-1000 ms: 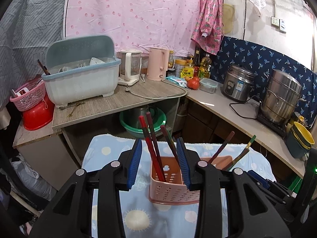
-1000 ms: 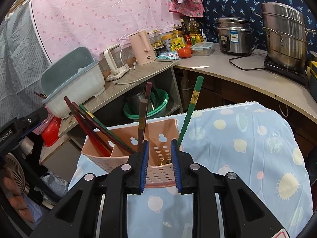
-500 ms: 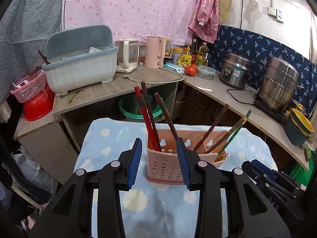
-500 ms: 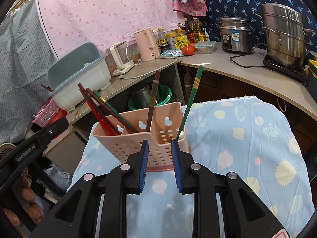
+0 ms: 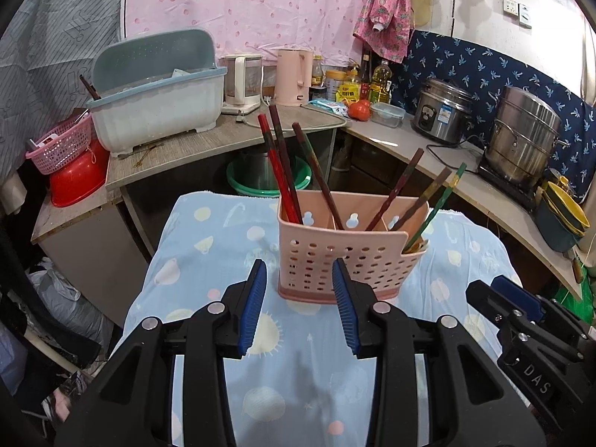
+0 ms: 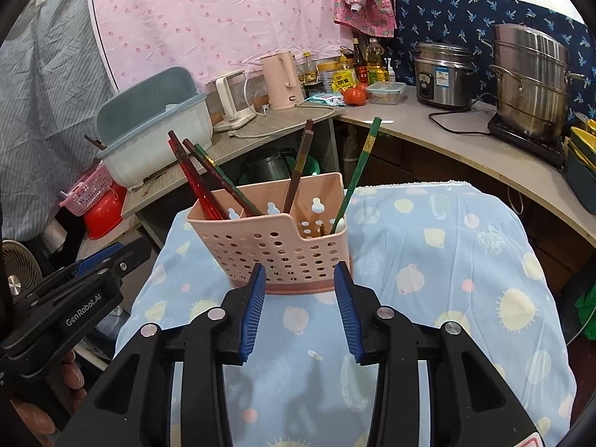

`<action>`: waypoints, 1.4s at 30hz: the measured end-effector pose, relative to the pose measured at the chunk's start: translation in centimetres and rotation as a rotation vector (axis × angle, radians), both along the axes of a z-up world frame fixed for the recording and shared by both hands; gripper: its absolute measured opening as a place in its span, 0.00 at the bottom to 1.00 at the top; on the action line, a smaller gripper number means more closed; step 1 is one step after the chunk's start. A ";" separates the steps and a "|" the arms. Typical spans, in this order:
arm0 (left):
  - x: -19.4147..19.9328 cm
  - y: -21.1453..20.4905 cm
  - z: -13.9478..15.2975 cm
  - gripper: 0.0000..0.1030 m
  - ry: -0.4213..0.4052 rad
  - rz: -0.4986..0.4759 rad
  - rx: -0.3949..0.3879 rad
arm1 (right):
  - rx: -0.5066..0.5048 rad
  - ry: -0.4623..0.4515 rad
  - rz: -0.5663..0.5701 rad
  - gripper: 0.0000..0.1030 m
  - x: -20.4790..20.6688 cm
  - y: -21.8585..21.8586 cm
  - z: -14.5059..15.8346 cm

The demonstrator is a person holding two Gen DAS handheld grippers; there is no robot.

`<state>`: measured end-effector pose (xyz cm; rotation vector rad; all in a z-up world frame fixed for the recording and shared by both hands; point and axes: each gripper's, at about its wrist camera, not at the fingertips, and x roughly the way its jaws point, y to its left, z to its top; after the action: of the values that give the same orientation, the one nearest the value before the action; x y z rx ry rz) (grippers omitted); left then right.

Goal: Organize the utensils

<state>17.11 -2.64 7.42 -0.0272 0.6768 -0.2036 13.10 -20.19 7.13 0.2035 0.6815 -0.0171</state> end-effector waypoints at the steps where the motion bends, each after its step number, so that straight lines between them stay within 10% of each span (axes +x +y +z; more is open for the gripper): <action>1: -0.2 0.0 -0.1 0.36 0.002 0.002 0.001 | -0.007 0.001 -0.001 0.39 -0.2 0.0 0.0; 42: -3.2 0.6 -2.7 0.86 0.030 0.060 0.063 | -0.149 0.039 -0.045 0.94 -3.0 0.8 -1.0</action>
<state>13.89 -1.99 4.75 0.0095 0.7114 -0.1243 10.14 -19.42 6.11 0.0758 0.7116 -0.1150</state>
